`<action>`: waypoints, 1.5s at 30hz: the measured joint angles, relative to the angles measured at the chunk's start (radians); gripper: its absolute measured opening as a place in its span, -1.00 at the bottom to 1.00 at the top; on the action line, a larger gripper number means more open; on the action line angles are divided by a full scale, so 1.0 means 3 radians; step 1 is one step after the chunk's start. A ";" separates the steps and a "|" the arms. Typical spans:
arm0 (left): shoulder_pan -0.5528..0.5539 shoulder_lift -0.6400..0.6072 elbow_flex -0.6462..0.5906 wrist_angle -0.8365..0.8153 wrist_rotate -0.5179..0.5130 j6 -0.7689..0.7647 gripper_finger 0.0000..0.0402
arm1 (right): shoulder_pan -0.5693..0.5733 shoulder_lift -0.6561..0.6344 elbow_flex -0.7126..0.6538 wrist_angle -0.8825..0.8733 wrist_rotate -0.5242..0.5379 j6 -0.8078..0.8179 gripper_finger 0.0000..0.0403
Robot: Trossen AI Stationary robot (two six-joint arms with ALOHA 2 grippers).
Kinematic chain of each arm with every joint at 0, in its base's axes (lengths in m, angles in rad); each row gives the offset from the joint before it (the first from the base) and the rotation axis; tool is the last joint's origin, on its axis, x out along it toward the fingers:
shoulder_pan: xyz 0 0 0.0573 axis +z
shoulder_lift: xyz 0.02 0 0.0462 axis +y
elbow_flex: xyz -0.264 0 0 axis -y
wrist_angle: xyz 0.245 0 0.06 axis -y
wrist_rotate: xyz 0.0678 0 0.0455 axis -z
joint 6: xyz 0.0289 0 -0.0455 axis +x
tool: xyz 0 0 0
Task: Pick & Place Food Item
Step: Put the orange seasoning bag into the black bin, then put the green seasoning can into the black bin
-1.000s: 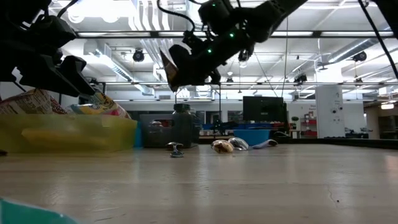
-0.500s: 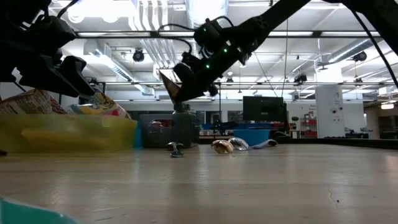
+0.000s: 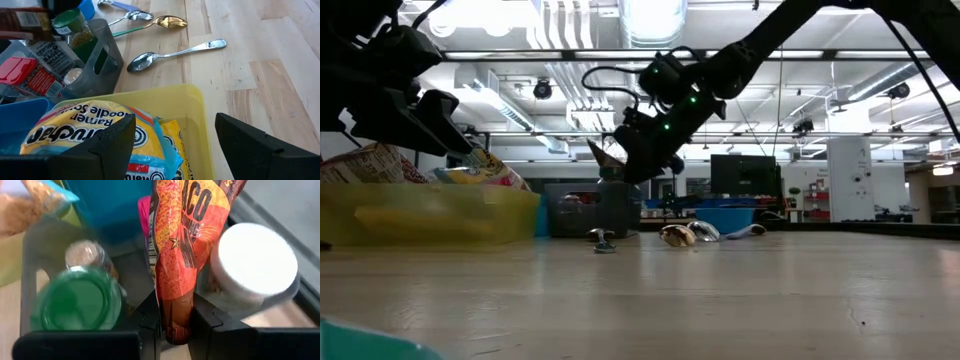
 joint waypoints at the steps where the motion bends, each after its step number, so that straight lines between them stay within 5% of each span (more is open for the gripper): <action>1: 0.0000 0.0000 0.0000 -0.0001 0.0000 0.0000 0.35 | -0.0004 0.0000 -0.0020 0.0003 -0.0001 0.0020 -0.74; 22: 0.0000 -0.0001 -0.0001 0.0001 0.0000 0.0001 0.35 | -0.0046 -0.0011 -0.0145 0.0104 -0.0054 0.0019 -0.71; 35: 0.0000 -0.0001 0.0000 -0.0001 0.0000 0.0010 0.35 | -0.0046 -0.0006 -0.0145 0.0114 -0.0045 0.0018 0.05; 45: 0.0000 0.0000 0.0000 -0.0001 -0.0001 0.0010 0.35 | -0.0046 -0.0004 -0.0081 0.0085 -0.0034 0.0031 0.12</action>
